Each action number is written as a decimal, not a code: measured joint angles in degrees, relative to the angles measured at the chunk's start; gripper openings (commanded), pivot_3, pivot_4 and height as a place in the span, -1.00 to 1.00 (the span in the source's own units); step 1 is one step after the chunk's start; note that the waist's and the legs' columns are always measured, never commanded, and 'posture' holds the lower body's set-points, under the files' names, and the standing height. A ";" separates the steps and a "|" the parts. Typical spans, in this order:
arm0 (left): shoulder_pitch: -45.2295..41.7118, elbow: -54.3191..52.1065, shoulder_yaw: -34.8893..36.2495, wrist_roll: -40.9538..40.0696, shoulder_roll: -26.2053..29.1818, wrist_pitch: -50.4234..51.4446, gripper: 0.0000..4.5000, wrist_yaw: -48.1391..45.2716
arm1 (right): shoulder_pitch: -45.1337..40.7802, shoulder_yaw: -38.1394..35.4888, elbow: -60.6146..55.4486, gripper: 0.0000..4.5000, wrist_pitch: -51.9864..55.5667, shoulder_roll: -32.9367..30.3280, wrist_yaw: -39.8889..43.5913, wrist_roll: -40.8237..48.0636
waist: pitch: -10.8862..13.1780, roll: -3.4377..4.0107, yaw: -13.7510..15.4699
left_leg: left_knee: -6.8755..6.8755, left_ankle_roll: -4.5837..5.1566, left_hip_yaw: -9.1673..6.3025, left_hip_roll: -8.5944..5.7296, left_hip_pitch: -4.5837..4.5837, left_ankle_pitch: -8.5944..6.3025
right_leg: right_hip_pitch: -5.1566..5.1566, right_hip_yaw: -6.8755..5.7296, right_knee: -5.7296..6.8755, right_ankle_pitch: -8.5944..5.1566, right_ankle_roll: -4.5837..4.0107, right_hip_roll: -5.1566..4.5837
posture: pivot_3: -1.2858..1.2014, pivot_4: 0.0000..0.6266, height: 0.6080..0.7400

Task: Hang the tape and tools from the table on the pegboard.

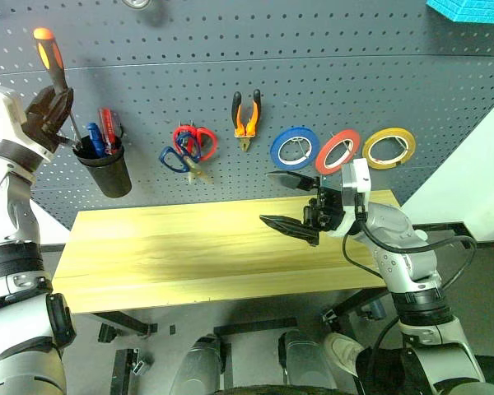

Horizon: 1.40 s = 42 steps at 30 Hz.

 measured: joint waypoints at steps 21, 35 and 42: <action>21.91 -31.64 2.79 -11.95 -0.23 13.29 0.56 -3.93 | 4.50 -1.81 0.30 1.00 -3.53 -4.18 -0.30 -4.66 | -0.13 -0.07 -1.01 | -0.01 -0.02 0.11 0.03 0.13 -0.03 | 0.04 0.22 0.04 0.03 -0.02 0.00 | -0.02 -0.89 1.00; 51.87 -33.47 -11.10 3.67 -20.11 -4.83 0.56 -1.15 | 15.04 -4.31 22.90 1.00 -21.90 -6.73 -0.82 -16.49 | -2.31 1.49 -0.85 | 0.24 -0.01 1.08 0.95 0.26 -0.28 | 1.31 -0.26 -1.89 0.43 -0.32 0.21 | -0.02 -0.89 1.00; 53.05 -9.32 -11.65 11.09 -22.55 -21.31 0.56 1.94 | 16.09 -6.84 40.40 1.00 -34.10 -6.72 -3.82 -21.04 | -2.68 1.58 -0.88 | 0.21 0.05 1.25 0.98 0.27 -0.30 | 0.99 -0.15 -1.61 0.41 -0.30 0.19 | -0.03 -0.90 1.00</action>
